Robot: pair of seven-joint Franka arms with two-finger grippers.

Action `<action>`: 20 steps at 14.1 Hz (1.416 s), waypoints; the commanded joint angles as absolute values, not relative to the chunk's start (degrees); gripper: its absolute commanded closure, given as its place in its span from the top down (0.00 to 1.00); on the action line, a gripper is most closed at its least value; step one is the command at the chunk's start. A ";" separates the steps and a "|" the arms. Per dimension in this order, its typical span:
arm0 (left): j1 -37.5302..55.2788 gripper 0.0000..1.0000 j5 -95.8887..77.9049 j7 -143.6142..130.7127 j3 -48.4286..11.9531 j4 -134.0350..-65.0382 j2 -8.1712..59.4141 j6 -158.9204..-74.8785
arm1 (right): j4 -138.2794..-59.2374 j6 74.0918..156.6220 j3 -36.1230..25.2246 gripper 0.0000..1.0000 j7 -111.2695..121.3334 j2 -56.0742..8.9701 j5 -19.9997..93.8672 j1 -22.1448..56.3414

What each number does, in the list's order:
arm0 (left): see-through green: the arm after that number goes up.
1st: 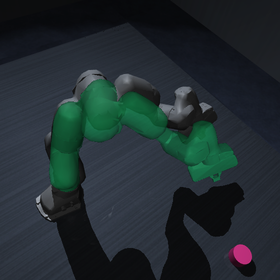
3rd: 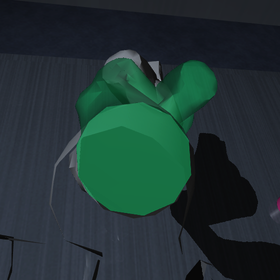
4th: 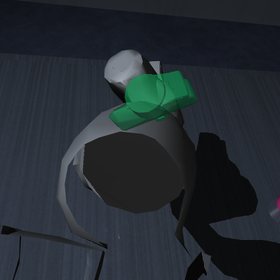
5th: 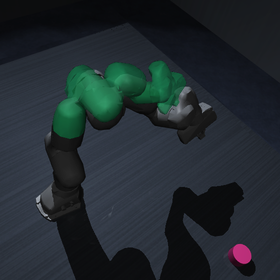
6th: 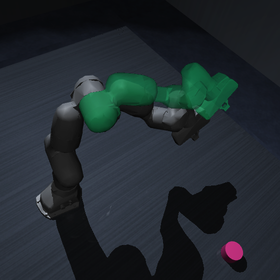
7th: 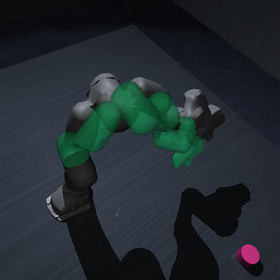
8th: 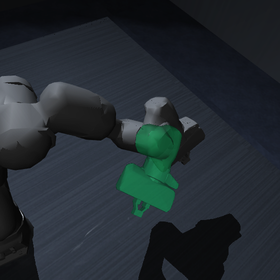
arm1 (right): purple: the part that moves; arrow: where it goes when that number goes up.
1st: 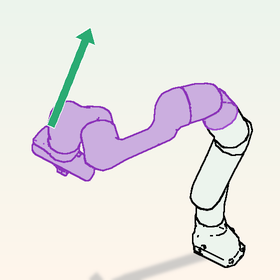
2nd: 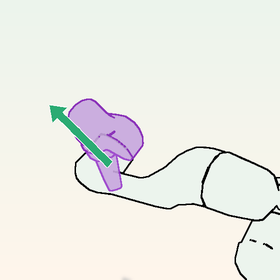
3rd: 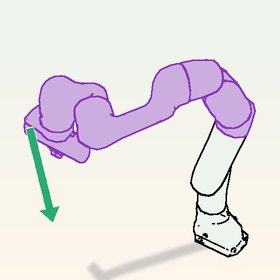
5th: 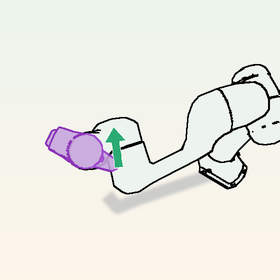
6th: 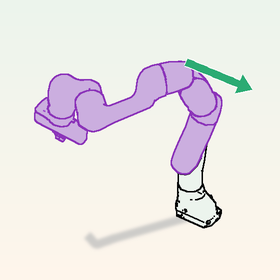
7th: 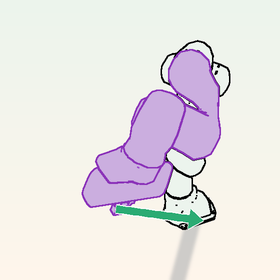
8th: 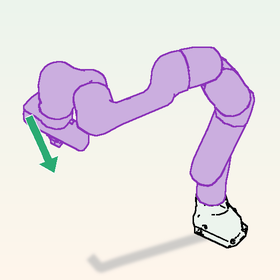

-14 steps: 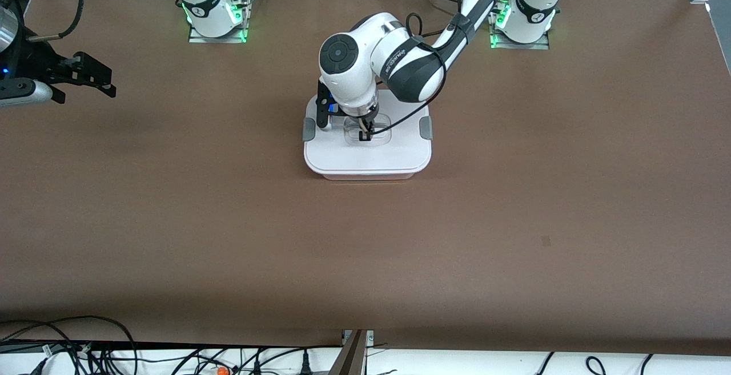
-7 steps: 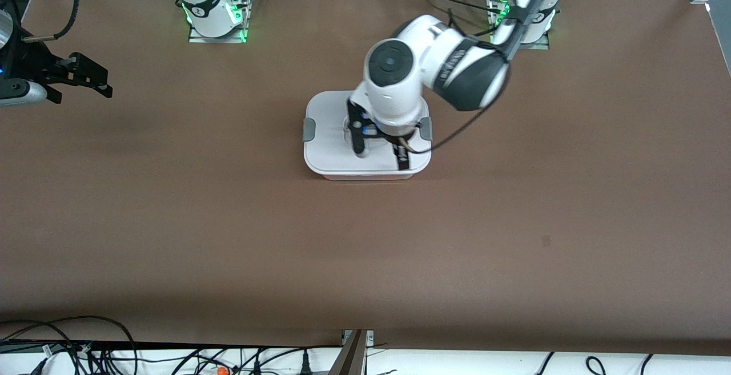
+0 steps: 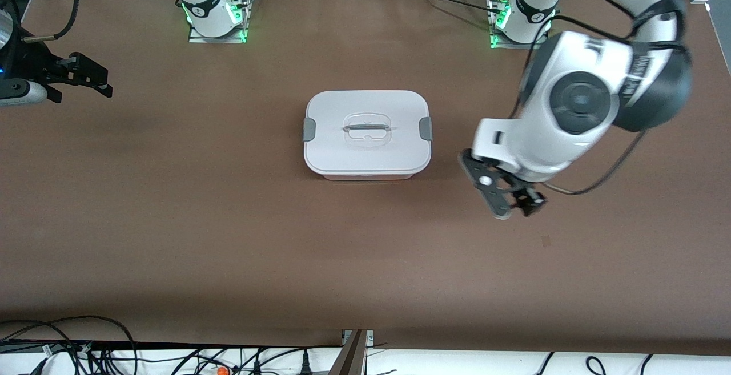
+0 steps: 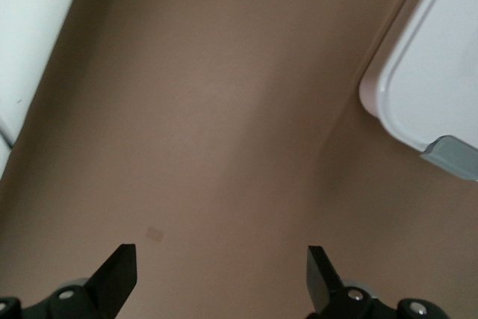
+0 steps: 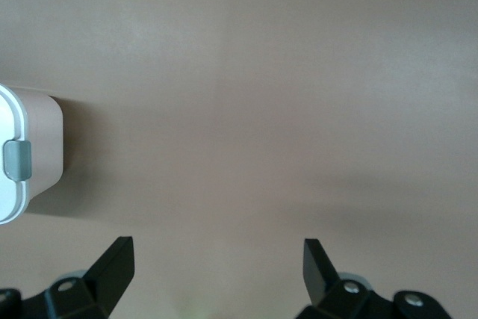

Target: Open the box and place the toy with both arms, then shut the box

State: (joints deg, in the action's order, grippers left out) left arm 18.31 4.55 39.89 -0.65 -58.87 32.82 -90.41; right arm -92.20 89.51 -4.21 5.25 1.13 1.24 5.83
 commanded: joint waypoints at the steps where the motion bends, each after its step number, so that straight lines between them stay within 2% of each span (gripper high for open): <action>1: 13.56 1.00 5.36 39.38 -1.32 -58.45 29.62 -88.86 | -91.93 88.68 -3.87 1.00 5.63 1.41 1.58 5.45; 6: 7.75 1.00 4.92 30.36 -0.97 -57.83 28.13 -88.68 | -91.93 88.68 -3.87 1.00 5.63 1.41 1.58 5.45; 12: -1.49 1.00 -8.17 24.09 -0.36 -59.67 26.11 -87.81 | -91.93 88.68 -3.87 1.00 5.54 1.41 1.58 5.45; 16: -1.32 1.00 -7.74 11.18 0.09 -66.26 20.23 -86.93 | -91.93 88.77 -3.78 1.00 5.45 1.41 1.58 5.45; 20: -1.06 1.00 -0.02 11.86 0.09 -77.58 11.36 -88.15 | -91.85 89.12 -3.60 1.00 5.54 1.41 1.58 5.80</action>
